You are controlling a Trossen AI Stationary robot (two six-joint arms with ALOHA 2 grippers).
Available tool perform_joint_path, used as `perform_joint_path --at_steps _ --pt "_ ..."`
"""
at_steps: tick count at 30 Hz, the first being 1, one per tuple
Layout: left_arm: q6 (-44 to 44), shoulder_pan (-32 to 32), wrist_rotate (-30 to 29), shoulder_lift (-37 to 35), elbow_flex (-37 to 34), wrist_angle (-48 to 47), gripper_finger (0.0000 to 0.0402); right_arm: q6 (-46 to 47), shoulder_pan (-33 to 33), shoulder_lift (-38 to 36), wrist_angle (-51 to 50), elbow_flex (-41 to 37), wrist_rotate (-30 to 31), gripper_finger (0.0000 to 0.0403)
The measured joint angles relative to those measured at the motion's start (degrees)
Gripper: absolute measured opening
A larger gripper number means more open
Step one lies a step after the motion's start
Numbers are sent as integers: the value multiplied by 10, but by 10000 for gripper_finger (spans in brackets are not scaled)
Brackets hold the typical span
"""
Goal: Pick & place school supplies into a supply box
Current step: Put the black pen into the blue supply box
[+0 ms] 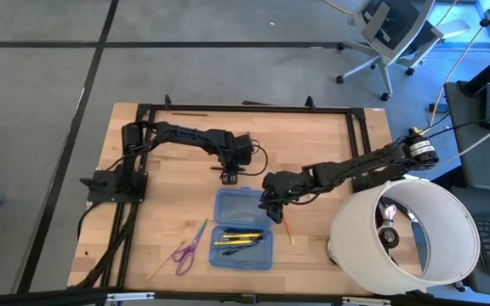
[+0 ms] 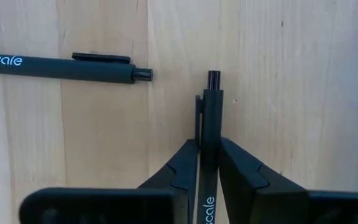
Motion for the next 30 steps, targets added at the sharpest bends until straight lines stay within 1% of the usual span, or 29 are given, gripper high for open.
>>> perform_joint_path --at_steps 3,9,14,18,21,27,30 --pt "2 0 10 0 0 -1 45 0 0 0 0 0 0 129" --pt "-11 0 13 -12 -3 -17 34 -15 0 0 -1 0 -1 129" --pt "-22 -2 16 -45 -9 -43 36 -21 0 0 -6 0 -2 129" --pt "-25 -1 16 -84 -6 -58 34 -30 0 0 -10 0 -1 129" --pt "-47 -5 19 -107 -7 -77 34 -41 0 0 -10 0 7 129" --pt "-107 -36 114 -158 -5 -80 37 -59 0 0 -15 0 25 129" --pt "-131 -72 117 -174 -5 -78 34 -60 0 0 -29 0 30 129"
